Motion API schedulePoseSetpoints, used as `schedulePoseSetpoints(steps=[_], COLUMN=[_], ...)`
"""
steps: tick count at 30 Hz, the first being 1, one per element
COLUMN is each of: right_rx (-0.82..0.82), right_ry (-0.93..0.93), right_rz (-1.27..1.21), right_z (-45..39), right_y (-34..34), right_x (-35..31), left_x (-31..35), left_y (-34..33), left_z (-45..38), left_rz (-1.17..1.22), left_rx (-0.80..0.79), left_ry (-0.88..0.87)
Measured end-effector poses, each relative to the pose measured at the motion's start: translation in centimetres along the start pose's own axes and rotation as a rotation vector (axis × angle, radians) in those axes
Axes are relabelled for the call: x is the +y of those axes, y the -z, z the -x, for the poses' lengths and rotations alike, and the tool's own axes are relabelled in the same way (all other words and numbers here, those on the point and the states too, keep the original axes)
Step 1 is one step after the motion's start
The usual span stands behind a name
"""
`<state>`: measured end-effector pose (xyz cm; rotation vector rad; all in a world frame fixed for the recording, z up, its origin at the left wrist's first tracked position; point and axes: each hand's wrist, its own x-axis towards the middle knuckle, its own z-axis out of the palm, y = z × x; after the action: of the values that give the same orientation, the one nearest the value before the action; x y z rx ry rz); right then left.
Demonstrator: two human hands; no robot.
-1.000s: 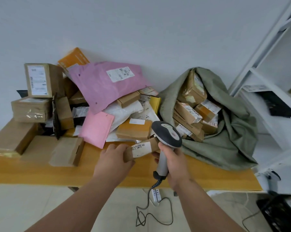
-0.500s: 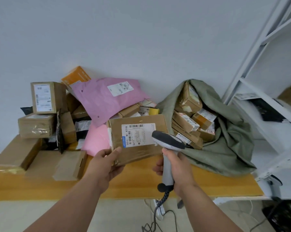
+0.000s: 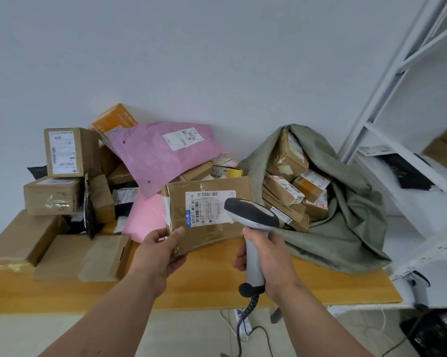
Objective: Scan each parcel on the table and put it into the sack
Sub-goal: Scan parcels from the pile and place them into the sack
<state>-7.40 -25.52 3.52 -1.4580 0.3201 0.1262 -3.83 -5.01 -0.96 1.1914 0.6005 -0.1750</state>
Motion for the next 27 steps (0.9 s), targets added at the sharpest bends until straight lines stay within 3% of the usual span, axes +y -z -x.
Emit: schedulePoseSetpoints(steps=[20,27], right_rx=[-0.013,0.108], right_ry=[-0.002,0.01], right_rz=[0.027,0.002], right_z=[-1.3,-2.4], right_y=[-0.8,0.1], right_x=[-0.5,-0.3], left_x=[0.4,1.2], left_y=[-0.3,-2.1], left_z=[-1.6,-2.3], left_rz=[-0.041,-0.05], left_rx=[-0.048,-0.108], left_ry=[0.025,0.002])
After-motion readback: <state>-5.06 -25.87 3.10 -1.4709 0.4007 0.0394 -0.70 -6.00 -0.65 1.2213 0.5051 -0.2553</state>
